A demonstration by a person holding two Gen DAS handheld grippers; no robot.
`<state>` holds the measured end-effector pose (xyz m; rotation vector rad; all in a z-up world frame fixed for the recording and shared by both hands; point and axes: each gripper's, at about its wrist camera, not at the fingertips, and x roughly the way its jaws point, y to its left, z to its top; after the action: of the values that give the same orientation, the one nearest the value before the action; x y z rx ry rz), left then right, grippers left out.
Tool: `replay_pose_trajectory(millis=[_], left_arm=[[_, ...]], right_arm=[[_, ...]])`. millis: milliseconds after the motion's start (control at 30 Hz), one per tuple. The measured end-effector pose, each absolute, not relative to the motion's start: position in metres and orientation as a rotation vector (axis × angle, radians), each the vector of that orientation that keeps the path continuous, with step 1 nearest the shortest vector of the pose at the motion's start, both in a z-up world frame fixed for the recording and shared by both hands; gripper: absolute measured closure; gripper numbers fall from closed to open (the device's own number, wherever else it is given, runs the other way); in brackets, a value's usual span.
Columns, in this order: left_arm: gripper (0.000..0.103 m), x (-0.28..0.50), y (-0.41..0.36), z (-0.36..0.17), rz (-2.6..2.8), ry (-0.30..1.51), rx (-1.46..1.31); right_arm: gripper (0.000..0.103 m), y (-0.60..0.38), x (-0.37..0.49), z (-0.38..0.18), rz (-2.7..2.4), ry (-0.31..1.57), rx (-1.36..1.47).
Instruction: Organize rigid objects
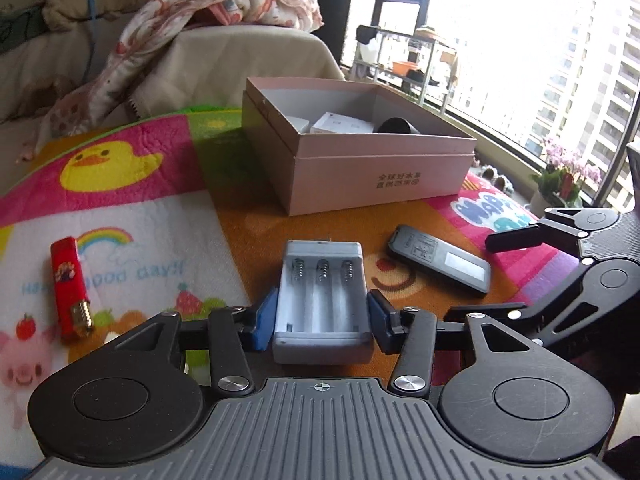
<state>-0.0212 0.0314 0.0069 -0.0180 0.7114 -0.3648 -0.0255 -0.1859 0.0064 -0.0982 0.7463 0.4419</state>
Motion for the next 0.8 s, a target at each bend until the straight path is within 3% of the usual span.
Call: replay_pose_trajectory(millis=[133,200,433,567,800], left_arm=[[0.050,-0.034,0.035,0.006,-0.354,0.707,-0.080],[0.050,-0.035,0.038,0.004,-0.337,0.698,-0.130],[0.050,-0.037,0.040,0.002,-0.313,0.669,-0.192],[0.050,-0.039,0.032,0.002,-0.295,0.664,-0.143],[0.050,-0.040,0.028,0.001,-0.284,0.660,-0.106]], right_arm=[[0.001,-0.188,-0.030,0.008,0.455,0.745,-0.100],[0.006,-0.193,-0.031,0.010,0.433,0.738,-0.110],[0.010,-0.204,-0.031,0.009,0.036,0.601,-0.292],[0.010,-0.209,-0.028,0.011,0.284,0.735,-0.061],[0.002,-0.179,-0.002,0.008,0.305,0.746,-0.070]])
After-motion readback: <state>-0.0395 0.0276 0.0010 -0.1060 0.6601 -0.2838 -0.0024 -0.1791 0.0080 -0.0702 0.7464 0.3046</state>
